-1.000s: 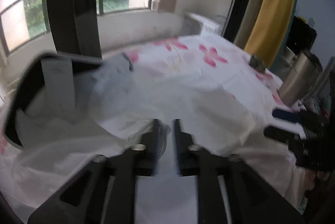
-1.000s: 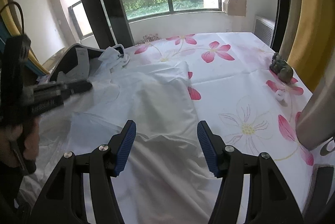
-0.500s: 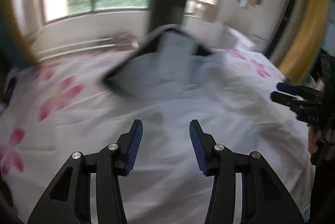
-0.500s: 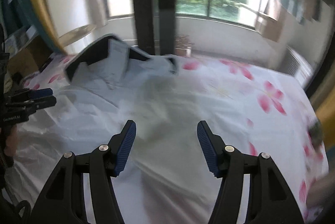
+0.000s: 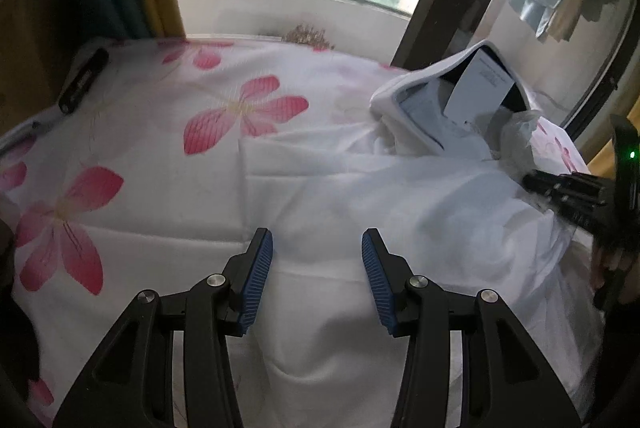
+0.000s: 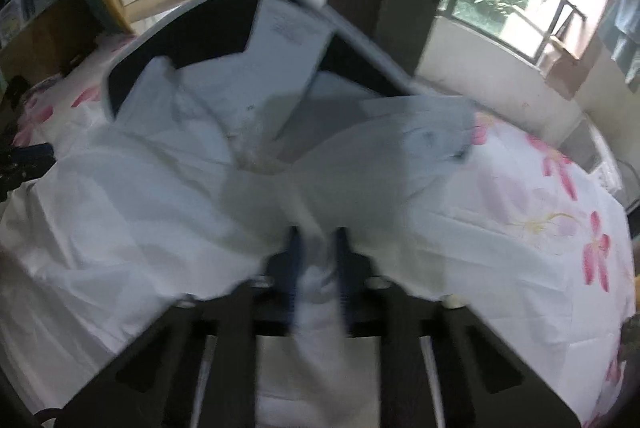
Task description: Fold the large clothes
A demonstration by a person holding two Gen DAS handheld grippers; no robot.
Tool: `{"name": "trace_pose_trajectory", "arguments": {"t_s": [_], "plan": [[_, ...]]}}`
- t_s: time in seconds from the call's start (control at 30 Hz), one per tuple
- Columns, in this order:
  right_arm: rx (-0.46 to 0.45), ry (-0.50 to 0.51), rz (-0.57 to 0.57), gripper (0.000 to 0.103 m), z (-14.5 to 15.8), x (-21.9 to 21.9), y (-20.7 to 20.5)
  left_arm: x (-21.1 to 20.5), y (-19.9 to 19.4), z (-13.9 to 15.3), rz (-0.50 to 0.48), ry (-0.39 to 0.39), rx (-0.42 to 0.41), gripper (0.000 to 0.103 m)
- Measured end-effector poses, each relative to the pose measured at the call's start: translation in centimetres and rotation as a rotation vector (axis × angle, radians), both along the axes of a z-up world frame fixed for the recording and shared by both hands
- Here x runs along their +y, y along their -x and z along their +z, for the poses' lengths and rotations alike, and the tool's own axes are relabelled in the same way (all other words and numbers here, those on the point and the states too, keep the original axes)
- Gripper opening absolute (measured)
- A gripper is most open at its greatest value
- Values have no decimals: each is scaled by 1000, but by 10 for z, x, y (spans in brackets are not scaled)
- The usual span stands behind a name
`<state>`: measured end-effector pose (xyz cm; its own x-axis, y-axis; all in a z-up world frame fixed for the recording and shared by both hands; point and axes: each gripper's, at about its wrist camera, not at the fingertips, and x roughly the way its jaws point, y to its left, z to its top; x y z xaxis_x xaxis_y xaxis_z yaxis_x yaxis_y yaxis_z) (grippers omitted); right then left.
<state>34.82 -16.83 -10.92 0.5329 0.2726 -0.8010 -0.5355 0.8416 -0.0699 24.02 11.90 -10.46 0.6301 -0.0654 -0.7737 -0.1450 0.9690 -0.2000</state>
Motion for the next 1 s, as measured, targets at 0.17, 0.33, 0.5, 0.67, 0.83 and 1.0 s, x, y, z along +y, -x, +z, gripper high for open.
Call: {"name": "trace_pose_trajectory", "arguments": {"t_s": [0.17, 0.33, 0.5, 0.67, 0.83, 1.0], "plan": [[-75, -29, -124, 5, 22, -51, 2, -6, 1, -2, -9, -61, -16, 49], [-62, -75, -262, 5, 21, -115, 14, -7, 0, -2, -11, -125, -2, 49], [1, -104, -305, 6, 4, -152, 35, -3, 0, 2, 29, -158, 35, 49], [43, -116, -327, 7, -6, -166, 54, -13, 22, 23, -7, -139, -39, 49], [23, -142, -340, 27, 10, -176, 59, -26, 34, 26, -52, -115, -29, 49], [-13, -186, -279, 50, 23, -175, 37, -22, 31, 8, -27, -111, 26, 49]]}}
